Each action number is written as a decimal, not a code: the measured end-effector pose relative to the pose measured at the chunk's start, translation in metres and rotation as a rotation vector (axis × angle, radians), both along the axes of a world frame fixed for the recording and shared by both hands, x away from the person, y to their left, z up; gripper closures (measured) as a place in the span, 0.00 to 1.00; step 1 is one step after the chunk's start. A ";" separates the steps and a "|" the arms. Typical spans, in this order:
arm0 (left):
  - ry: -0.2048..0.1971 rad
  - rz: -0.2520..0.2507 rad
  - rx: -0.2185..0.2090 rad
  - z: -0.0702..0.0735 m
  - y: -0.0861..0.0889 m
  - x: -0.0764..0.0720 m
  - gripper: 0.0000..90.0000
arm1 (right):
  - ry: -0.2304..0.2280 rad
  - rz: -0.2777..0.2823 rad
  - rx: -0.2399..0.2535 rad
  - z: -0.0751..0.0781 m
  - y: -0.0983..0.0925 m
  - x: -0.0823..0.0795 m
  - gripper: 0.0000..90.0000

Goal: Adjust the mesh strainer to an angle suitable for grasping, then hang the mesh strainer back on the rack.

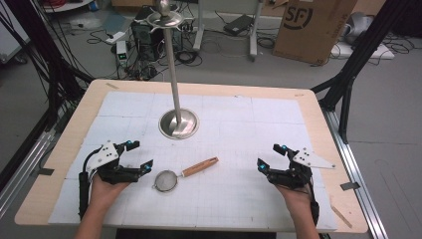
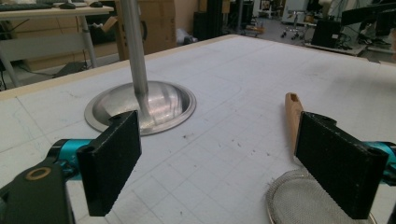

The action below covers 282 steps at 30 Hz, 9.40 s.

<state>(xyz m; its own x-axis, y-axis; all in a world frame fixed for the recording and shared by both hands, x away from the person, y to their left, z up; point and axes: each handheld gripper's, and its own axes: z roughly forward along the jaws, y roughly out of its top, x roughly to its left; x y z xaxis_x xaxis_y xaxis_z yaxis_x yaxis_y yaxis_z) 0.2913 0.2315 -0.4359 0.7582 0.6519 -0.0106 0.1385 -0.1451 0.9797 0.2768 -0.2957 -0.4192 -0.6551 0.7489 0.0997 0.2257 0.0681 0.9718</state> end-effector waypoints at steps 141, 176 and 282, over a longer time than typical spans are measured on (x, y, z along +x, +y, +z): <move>0.517 -0.343 0.811 0.022 -0.164 0.051 0.76 | 0.075 0.041 -0.084 -0.007 0.010 -0.001 0.17; 0.307 -0.369 0.468 0.061 -0.130 0.019 0.76 | 0.074 0.058 -0.096 -0.010 0.015 -0.002 0.17; 0.068 -0.482 -0.031 0.060 -0.114 -0.004 0.76 | -0.048 0.403 -0.003 0.074 0.091 0.005 0.17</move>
<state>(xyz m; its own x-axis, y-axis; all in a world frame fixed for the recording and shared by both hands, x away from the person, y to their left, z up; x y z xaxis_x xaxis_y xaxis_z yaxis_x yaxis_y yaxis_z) 0.2869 0.1175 -0.3758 0.9706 0.2255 -0.0845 0.1265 -0.1790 0.9757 0.2816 -0.2044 -0.3449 -0.9000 0.4316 0.0600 0.1348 0.1448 0.9802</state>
